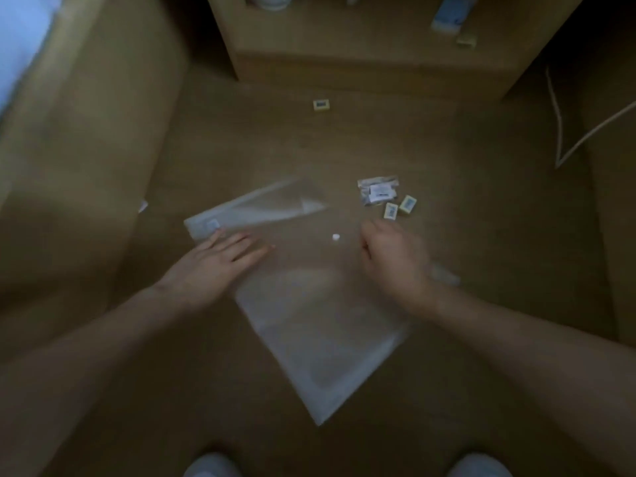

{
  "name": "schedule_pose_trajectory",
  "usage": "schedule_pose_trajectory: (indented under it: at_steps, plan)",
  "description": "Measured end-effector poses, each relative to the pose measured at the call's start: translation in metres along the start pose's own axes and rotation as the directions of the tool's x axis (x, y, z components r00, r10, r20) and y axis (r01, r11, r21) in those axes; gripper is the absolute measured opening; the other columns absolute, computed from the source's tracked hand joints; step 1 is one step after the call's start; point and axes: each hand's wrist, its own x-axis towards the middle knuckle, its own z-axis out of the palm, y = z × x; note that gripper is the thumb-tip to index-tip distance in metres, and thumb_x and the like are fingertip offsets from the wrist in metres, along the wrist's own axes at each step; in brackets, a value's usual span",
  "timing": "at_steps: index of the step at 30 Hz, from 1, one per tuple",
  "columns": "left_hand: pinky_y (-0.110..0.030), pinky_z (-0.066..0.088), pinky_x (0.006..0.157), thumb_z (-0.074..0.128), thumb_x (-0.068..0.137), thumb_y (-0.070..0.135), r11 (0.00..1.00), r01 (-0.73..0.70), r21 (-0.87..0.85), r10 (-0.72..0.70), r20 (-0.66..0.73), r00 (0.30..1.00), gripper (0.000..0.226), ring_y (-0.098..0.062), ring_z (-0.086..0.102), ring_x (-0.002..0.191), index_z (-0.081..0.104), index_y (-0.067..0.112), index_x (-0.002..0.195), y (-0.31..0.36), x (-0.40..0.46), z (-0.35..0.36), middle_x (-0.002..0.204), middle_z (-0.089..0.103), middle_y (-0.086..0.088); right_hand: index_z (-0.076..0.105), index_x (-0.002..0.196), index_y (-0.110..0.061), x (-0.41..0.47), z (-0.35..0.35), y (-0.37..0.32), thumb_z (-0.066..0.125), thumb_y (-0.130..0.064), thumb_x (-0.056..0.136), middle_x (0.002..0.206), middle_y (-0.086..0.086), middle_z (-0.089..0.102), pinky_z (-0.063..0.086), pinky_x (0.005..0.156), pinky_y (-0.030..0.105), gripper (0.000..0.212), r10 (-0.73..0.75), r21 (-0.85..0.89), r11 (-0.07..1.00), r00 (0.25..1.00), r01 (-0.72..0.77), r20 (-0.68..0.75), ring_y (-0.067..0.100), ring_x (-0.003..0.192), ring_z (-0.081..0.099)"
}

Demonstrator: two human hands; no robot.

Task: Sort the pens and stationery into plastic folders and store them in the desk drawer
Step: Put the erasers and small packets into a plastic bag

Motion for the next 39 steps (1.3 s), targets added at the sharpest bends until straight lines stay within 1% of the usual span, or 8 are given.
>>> schedule_pose_trajectory:
  at_steps: [3,6,12,15,20,25,34,39]
  plan:
    - [-0.034,-0.002,0.116,0.027,0.094,0.002,0.997,-0.018,0.081,-0.002,0.242,0.970,0.067,-0.019,0.010,0.146,0.000,0.024,0.151,-0.023,0.008,0.021,0.159,0.007,-0.004,0.058,0.108,-0.011,0.009,0.032,-0.017,0.049,-0.004,0.090,0.112,0.009,0.061,0.047,0.077,0.033,0.022,-0.010,0.000,1.000,0.975,0.010,0.224,0.028,0.104,0.060]
    - [-0.033,-0.005,0.117,0.023,0.100,0.009,0.991,-0.026,0.134,-0.028,0.384,0.923,0.067,-0.016,-0.003,0.146,-0.020,0.030,0.146,-0.040,0.015,0.027,0.159,-0.013,-0.002,0.059,0.103,-0.010,0.016,0.058,-0.027,0.051,-0.005,0.086,0.112,0.011,0.062,0.049,0.080,0.035,0.020,-0.031,0.102,0.995,0.938,-0.004,0.345,0.031,0.105,0.060]
    - [-0.035,0.008,0.117,0.026,0.102,0.015,0.986,-0.017,0.168,-0.063,0.461,0.885,0.066,-0.019,0.004,0.146,-0.019,0.037,0.144,-0.053,0.008,0.038,0.159,-0.009,0.000,0.045,0.087,-0.019,0.022,0.076,-0.018,0.051,-0.014,0.085,0.104,0.012,0.055,0.042,0.074,0.032,0.008,-0.160,0.196,0.976,0.914,0.091,0.373,0.032,0.096,0.056]
    - [-0.033,0.013,0.115,0.034,0.101,0.014,0.995,0.080,0.058,-0.098,0.474,0.875,0.066,-0.020,0.009,0.146,-0.006,0.034,0.150,-0.032,0.000,0.046,0.159,-0.004,-0.002,0.051,0.096,-0.013,0.015,0.077,-0.014,0.050,-0.017,0.088,0.106,0.012,0.053,0.041,0.075,0.032,0.009,-0.169,0.172,0.979,0.898,0.106,0.406,0.031,0.097,0.055]
    - [-0.034,0.018,0.114,0.032,0.101,0.032,0.983,0.081,-0.163,-0.032,0.286,0.958,0.056,-0.022,0.016,0.143,0.005,0.030,0.150,0.019,0.012,0.046,0.157,0.007,-0.005,0.045,0.113,-0.010,0.009,0.076,-0.020,0.053,-0.021,0.089,0.116,0.012,0.047,0.040,0.080,0.032,0.028,-0.130,0.116,0.989,0.898,0.088,0.421,0.032,0.105,0.051]
    - [-0.048,0.007,0.116,0.037,0.097,0.046,0.935,0.223,-0.276,-0.132,0.313,0.941,0.070,-0.030,-0.001,0.145,-0.004,0.028,0.151,0.049,0.034,0.051,0.158,-0.010,-0.010,0.030,0.135,-0.011,0.009,0.082,-0.025,0.047,-0.013,0.091,0.125,0.014,0.042,0.042,0.086,0.037,0.047,-0.150,-0.031,0.983,0.899,0.179,0.411,0.032,0.111,0.049]
    - [-0.062,0.003,0.112,0.027,0.093,0.062,0.930,0.253,-0.266,-0.157,0.335,0.929,0.079,-0.036,-0.023,0.141,-0.027,0.033,0.143,0.064,0.036,0.070,0.150,-0.035,-0.009,0.041,0.123,-0.010,0.028,0.089,-0.036,0.039,-0.015,0.095,0.120,0.014,0.050,0.039,0.072,0.034,0.029,-0.062,-0.124,0.986,0.941,0.108,0.333,0.033,0.103,0.057]
    - [-0.061,0.000,0.112,0.025,0.092,0.065,0.927,0.245,-0.283,-0.159,0.296,0.942,0.078,-0.033,-0.025,0.141,-0.027,0.036,0.142,0.062,0.034,0.079,0.150,-0.037,-0.006,0.055,0.099,-0.007,0.039,0.087,-0.027,0.044,-0.021,0.095,0.105,0.013,0.057,0.044,0.076,0.036,0.018,-0.100,0.072,0.994,0.962,0.085,0.254,0.031,0.095,0.057]
